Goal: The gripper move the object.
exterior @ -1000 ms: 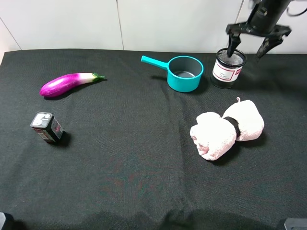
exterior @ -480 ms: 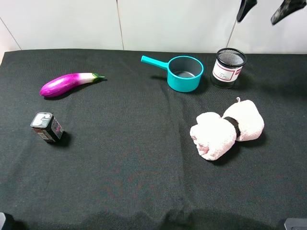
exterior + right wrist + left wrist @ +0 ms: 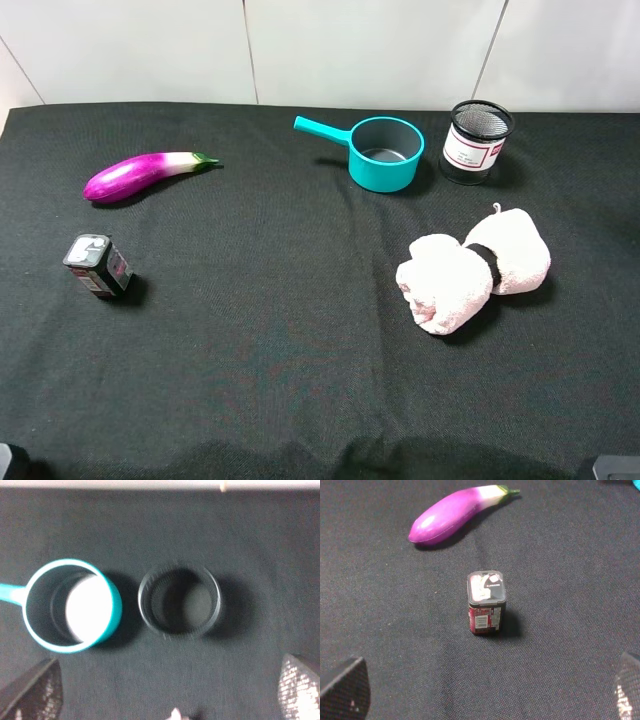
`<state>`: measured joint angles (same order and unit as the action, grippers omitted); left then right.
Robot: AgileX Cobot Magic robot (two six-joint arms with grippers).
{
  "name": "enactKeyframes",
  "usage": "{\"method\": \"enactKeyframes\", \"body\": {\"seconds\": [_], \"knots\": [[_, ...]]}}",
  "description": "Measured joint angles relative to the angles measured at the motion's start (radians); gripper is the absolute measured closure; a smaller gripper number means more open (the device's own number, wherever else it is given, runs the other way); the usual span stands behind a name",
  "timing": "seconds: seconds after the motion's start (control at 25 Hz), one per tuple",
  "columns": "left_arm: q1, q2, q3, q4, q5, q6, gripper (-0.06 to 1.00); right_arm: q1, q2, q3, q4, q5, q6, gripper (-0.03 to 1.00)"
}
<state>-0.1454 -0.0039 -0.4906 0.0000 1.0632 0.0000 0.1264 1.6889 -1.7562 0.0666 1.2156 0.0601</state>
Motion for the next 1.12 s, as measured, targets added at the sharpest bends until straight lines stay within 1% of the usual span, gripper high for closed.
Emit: {"method": "enactKeyframes", "body": {"seconds": [0.24,0.48,0.64,1.12], "knots": [[0.0,0.0,0.0,0.0,0.0,0.0,-0.02,0.008,-0.192,0.224,-0.001,0.001,0.022,0.28],[0.0,0.0,0.0,0.0,0.0,0.0,-0.02,0.008,-0.387,0.429,-0.007,0.002,0.064,0.27],[0.0,0.0,0.0,0.0,0.0,0.0,-0.02,0.008,-0.508,0.522,-0.014,0.002,0.064,0.27],[0.0,0.0,0.0,0.0,0.0,0.0,-0.01,0.008,-0.927,0.735,-0.019,0.004,0.064,0.27]]}}
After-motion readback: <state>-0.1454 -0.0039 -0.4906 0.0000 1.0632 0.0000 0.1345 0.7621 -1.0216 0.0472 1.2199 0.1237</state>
